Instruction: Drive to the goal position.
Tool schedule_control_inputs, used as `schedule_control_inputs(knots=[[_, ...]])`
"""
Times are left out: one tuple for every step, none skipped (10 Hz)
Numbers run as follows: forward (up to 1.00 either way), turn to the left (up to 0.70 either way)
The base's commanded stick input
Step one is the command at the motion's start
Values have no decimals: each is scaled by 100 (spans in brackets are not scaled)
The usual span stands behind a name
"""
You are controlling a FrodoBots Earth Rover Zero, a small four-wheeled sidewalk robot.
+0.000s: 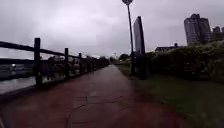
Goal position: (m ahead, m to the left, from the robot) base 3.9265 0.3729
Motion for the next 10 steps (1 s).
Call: schedule_control_inputs(knots=[[100,0],[100,0],[100,0],[100,0],[100,0],[100,0],[100,0],[100,31],[100,22],[100,0]])
